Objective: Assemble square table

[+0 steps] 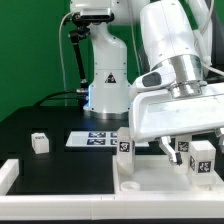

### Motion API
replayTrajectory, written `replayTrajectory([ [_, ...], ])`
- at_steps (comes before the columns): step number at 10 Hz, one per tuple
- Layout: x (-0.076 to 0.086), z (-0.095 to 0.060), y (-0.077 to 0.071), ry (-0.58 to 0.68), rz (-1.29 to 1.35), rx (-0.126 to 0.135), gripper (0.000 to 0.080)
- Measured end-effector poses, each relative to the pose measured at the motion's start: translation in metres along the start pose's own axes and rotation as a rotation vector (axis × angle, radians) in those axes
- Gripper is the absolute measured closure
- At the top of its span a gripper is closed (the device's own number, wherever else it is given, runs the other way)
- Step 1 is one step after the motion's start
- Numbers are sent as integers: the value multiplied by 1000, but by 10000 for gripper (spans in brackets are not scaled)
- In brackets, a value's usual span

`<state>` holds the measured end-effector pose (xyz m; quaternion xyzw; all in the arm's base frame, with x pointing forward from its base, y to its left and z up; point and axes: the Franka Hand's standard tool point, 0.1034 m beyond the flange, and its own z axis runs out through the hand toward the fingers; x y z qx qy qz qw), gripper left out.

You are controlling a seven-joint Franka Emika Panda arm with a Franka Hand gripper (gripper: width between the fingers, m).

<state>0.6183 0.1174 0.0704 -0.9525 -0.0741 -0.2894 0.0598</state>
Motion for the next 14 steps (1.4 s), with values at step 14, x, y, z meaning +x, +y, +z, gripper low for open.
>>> replayTrajectory([
  [14, 13, -11, -3, -541, 65, 152, 151],
])
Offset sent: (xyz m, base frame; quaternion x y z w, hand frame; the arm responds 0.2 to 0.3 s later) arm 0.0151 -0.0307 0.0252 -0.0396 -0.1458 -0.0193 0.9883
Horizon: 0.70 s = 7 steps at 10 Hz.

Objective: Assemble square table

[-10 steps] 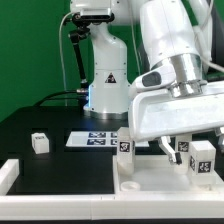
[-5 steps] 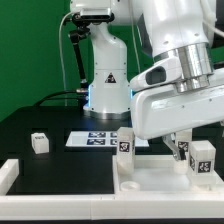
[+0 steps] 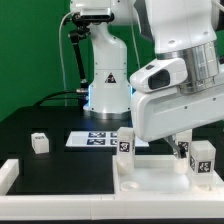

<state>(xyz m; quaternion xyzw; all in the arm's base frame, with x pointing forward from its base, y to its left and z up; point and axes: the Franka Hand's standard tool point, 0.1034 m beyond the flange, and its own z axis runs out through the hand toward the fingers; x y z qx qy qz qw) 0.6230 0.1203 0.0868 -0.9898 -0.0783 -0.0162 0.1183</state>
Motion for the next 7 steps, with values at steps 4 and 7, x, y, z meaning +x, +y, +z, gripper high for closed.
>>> replayTrajectory([
  [4, 9, 2, 6, -81, 81, -37, 151],
  [7, 9, 6, 8, -78, 87, -37, 151],
])
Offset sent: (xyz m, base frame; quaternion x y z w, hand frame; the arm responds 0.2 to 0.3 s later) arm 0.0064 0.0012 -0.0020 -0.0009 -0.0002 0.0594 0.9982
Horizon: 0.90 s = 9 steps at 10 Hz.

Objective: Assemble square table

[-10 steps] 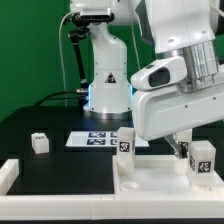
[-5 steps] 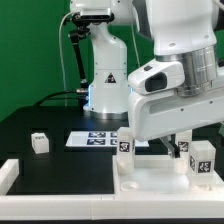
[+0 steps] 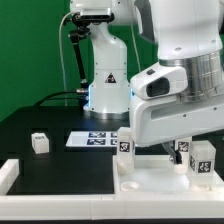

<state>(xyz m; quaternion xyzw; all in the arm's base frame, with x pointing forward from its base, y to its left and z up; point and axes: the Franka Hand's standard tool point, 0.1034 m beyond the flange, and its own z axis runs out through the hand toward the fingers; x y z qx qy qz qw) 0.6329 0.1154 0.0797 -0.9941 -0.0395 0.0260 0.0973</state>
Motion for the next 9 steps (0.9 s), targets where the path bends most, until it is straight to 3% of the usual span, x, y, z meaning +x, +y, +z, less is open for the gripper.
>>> replayTrajectory([
  [2, 0, 0, 0, 0, 12, 0, 173],
  [4, 0, 0, 0, 0, 153, 1, 504],
  [6, 0, 0, 1, 1, 294, 1, 504],
  [8, -5, 2, 0, 90, 522, 2, 504],
  [9, -11, 3, -3, 108, 680, 21, 505],
])
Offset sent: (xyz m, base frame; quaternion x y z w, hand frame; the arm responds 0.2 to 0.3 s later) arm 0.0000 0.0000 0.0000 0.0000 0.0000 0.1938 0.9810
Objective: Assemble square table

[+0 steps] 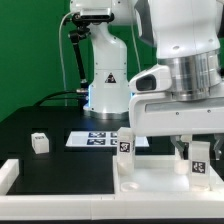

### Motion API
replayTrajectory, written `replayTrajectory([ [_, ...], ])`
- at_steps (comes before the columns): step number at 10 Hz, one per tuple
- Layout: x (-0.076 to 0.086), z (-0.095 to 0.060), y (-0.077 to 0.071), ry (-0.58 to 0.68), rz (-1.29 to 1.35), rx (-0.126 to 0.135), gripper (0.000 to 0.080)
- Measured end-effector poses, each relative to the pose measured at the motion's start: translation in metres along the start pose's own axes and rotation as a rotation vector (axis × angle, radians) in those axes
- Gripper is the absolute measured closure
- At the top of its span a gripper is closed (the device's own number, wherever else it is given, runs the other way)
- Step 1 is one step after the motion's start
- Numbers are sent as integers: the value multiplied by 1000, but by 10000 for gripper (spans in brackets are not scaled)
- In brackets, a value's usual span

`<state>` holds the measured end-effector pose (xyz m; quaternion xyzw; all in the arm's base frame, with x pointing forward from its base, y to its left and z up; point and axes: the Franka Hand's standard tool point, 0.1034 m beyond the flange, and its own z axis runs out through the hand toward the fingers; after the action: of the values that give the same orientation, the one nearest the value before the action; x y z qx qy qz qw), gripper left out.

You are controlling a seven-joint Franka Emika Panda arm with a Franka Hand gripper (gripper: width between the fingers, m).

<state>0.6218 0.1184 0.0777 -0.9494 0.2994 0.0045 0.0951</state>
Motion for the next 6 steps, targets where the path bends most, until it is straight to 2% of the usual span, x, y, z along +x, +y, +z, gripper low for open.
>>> replayTrajectory([
  [3, -6, 3, -6, -3, 510, 60, 505],
  [4, -4, 2, -5, -18, 601, 83, 505],
  [6, 1, 1, -1, -23, 660, 91, 505],
])
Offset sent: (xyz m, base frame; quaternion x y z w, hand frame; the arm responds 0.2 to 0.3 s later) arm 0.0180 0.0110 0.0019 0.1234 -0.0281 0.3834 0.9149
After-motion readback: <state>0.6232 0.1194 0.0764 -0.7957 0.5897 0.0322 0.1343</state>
